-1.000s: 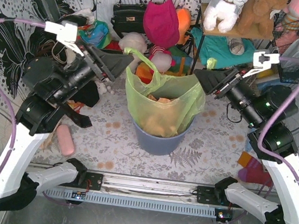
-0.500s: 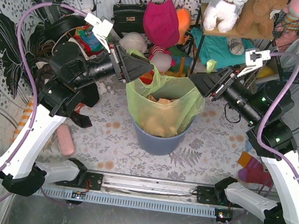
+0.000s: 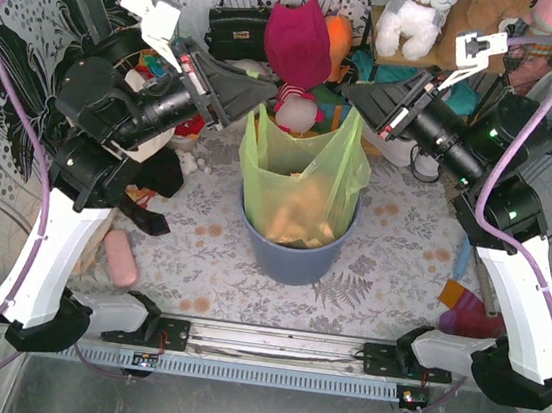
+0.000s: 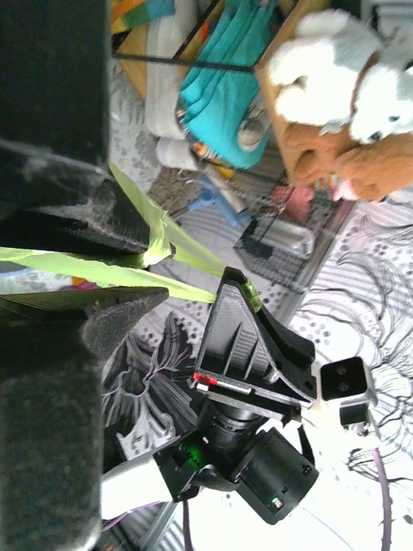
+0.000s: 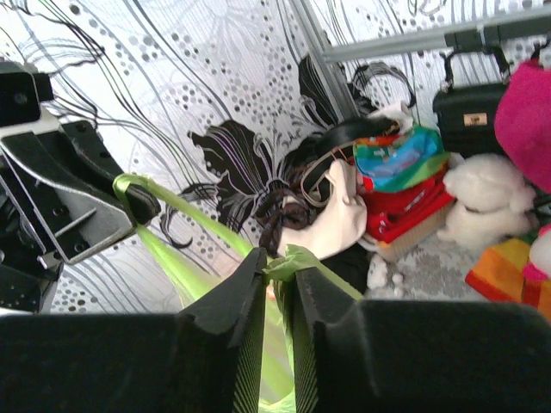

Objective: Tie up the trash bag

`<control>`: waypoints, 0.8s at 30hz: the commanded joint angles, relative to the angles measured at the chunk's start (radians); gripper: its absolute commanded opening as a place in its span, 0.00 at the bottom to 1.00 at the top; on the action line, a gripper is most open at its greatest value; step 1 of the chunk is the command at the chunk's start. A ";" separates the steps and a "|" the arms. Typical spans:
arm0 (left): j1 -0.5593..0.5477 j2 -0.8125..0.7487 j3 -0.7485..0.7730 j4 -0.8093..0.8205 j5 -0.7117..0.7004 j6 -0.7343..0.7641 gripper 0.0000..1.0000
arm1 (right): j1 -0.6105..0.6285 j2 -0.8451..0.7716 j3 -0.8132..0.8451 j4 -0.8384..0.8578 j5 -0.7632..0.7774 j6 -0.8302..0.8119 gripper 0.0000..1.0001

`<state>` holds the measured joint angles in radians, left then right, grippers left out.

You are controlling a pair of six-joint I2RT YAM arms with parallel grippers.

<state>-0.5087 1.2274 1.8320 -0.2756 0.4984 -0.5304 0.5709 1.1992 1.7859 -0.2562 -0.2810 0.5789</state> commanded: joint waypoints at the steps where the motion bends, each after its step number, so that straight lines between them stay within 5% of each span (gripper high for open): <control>1: 0.006 -0.029 0.077 0.013 -0.132 0.041 0.25 | 0.000 0.039 0.149 0.050 -0.001 -0.051 0.12; 7: 0.006 -0.111 -0.039 0.044 -0.220 0.020 0.18 | 0.000 0.021 0.082 0.078 0.018 -0.049 0.06; 11: 0.006 -0.170 -0.189 0.097 -0.212 -0.017 0.19 | 0.001 -0.025 -0.044 0.093 0.004 -0.024 0.15; 14: 0.006 -0.214 -0.309 0.174 -0.157 -0.042 0.35 | 0.001 -0.057 -0.125 0.118 -0.031 0.014 0.36; 16: 0.006 -0.231 -0.349 0.194 -0.137 -0.050 0.50 | 0.000 -0.067 -0.156 0.119 -0.062 0.027 0.39; 24: 0.006 -0.212 -0.356 0.244 -0.055 -0.072 0.56 | 0.001 -0.103 -0.231 0.162 -0.091 0.068 0.39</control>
<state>-0.5083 1.0157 1.4651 -0.1581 0.3656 -0.5789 0.5709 1.1351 1.5696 -0.1875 -0.3382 0.6109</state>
